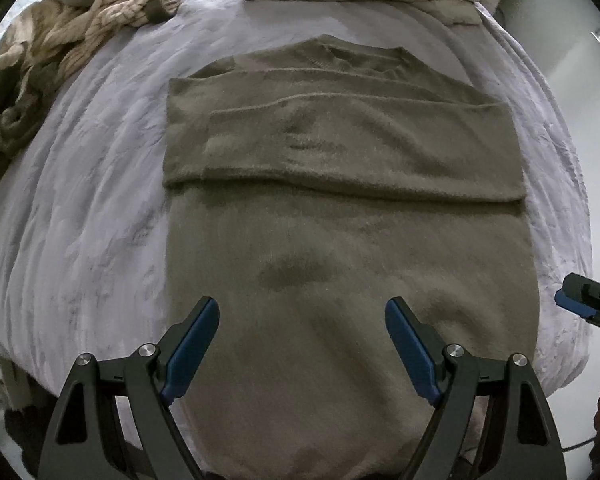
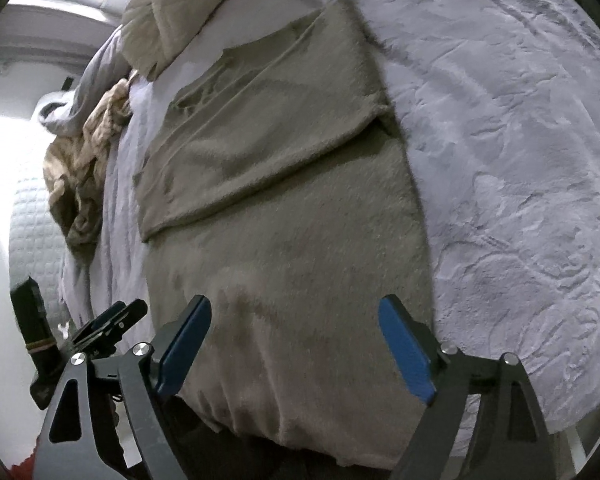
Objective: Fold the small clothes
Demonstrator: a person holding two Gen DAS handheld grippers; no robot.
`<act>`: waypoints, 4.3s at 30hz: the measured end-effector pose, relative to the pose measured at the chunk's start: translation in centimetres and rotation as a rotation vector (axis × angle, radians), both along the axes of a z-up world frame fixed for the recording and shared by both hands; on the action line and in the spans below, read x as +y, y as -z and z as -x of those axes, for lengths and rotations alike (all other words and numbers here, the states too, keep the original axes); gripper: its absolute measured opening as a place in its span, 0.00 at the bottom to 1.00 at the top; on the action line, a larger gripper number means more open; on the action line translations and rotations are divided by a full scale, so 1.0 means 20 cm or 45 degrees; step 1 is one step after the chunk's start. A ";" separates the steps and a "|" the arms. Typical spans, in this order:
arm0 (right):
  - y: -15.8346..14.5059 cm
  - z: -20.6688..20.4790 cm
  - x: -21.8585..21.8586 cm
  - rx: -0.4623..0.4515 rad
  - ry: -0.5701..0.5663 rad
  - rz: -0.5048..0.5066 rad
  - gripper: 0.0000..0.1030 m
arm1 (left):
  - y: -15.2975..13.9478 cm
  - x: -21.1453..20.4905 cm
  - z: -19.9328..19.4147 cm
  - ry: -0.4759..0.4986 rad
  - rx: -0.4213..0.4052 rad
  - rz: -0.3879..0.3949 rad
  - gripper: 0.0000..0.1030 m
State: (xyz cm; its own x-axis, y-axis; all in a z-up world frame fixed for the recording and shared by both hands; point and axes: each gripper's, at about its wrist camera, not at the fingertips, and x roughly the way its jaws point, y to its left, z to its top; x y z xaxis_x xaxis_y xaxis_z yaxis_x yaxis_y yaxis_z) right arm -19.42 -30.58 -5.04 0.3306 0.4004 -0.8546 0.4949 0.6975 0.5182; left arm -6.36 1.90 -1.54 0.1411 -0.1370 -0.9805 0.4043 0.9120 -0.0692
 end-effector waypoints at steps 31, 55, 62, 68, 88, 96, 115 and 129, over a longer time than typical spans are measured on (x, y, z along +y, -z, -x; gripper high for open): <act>0.23 0.49 0.36 0.154 -0.080 0.058 1.00 | 0.21 0.62 0.42 -0.130 0.143 0.115 0.83; 0.46 0.83 0.46 0.128 -0.035 0.027 0.11 | 0.51 0.83 0.69 -0.014 0.375 0.335 0.41; 0.31 0.89 0.39 -0.062 0.121 -0.180 0.09 | 0.38 0.82 0.69 0.010 0.449 0.611 0.11; 0.08 0.76 0.25 -0.280 0.229 -0.307 0.09 | 0.11 0.86 0.55 -0.076 0.341 0.774 0.11; 0.00 -0.64 -0.44 -0.447 0.253 -0.324 0.09 | -0.04 0.28 -0.74 -0.160 0.001 0.722 0.11; 0.43 -0.83 -0.60 -0.248 0.413 -0.386 0.09 | 0.37 0.15 -0.97 -0.253 0.092 0.538 0.15; 0.19 -0.91 -0.69 -0.277 0.269 -0.120 0.38 | 0.09 0.17 -0.95 -0.170 -0.149 0.262 0.73; 0.14 -1.01 -0.45 -0.244 -0.139 0.192 0.60 | 0.20 0.10 -0.86 -0.016 -0.065 0.243 0.73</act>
